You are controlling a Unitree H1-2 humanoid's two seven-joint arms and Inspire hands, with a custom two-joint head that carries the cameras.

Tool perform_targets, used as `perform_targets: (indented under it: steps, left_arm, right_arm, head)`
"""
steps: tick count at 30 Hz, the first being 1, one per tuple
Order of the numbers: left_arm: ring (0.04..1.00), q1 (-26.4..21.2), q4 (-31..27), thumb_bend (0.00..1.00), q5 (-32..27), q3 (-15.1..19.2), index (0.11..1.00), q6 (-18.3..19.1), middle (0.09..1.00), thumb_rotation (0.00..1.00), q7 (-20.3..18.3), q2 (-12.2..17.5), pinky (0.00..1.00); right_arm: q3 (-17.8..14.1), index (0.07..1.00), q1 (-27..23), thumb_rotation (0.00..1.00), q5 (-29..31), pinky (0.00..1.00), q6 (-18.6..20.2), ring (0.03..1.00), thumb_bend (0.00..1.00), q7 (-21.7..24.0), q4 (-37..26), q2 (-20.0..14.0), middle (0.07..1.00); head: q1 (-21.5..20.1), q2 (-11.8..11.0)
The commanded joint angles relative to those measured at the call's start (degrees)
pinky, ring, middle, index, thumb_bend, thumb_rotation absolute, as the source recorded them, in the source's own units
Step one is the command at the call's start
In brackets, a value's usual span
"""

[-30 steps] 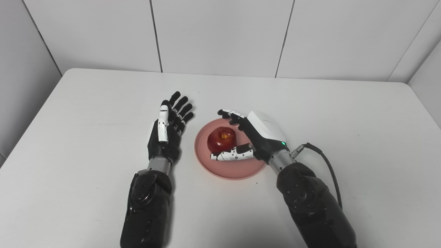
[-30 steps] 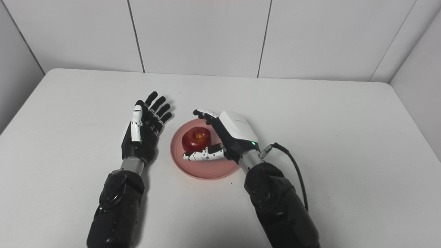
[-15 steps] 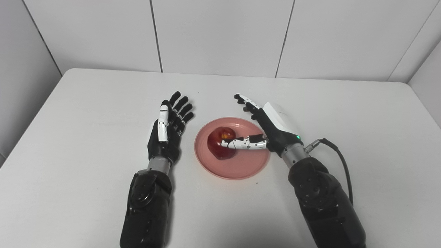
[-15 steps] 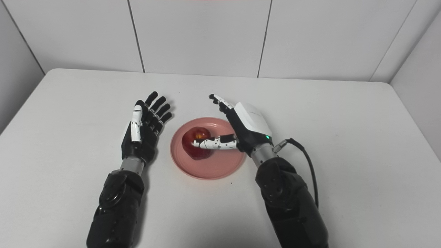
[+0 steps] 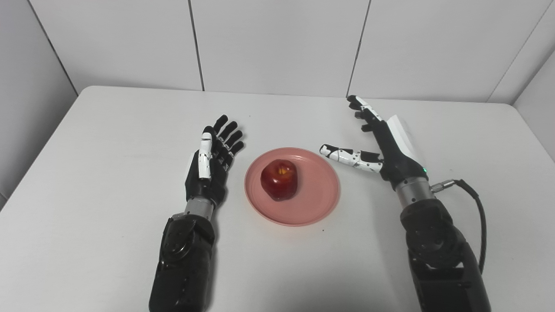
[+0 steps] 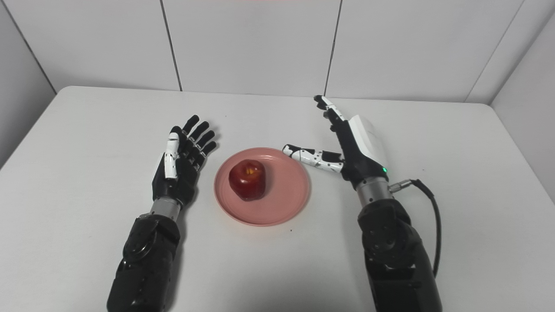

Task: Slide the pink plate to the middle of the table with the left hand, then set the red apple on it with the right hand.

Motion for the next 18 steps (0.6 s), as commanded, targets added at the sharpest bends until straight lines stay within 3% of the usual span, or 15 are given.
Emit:
perform_targets:
  steps: [1, 6, 17, 18]
  left_arm:
    - [0.877, 0.69, 0.06, 0.35, -0.08, -0.2, 0.875, 2.29, 0.888, 1.0, -0.17, 0.34, 0.88]
    - [0.877, 0.66, 0.17, 0.35, -0.01, -0.33, 0.876, 2.2, 0.889, 1.0, -0.31, 0.5, 0.88]
    - [0.879, 0.88, -1.43, 0.36, 0.86, -1.26, 0.88, 2.52, 0.892, 1.0, -0.39, 1.03, 0.88]
    - [0.88, 0.91, -1.66, 0.36, 1.13, -1.42, 0.881, 2.56, 0.893, 1.0, -0.3, 1.13, 0.88]
  right_arm:
    - [-1.17, 0.886, -0.64, 0.65, 0.81, 0.77, -0.74, 0.854, 1.0, -1.97, -2.03, -0.05, 0.873]
    - [-3.53, 0.883, 1.54, 0.76, 2.45, 0.77, -0.58, 0.838, 0.92, -3.99, -1.97, 0.22, 0.86]
    - [-5.94, 0.883, 5.35, 0.99, 5.4, 0.79, -1.75, 0.857, 0.86, -7.71, -1.76, 0.25, 0.887]
    - [-6.48, 0.872, 5.63, 1.0, 6.99, 0.79, -2.73, 0.84, 0.81, -8.2, -1.46, 0.53, 0.867]
  head:
    - [-0.02, 0.02]
    - [-0.22, 0.01]
    - [-0.96, -0.21]
    - [-1.22, -0.21]
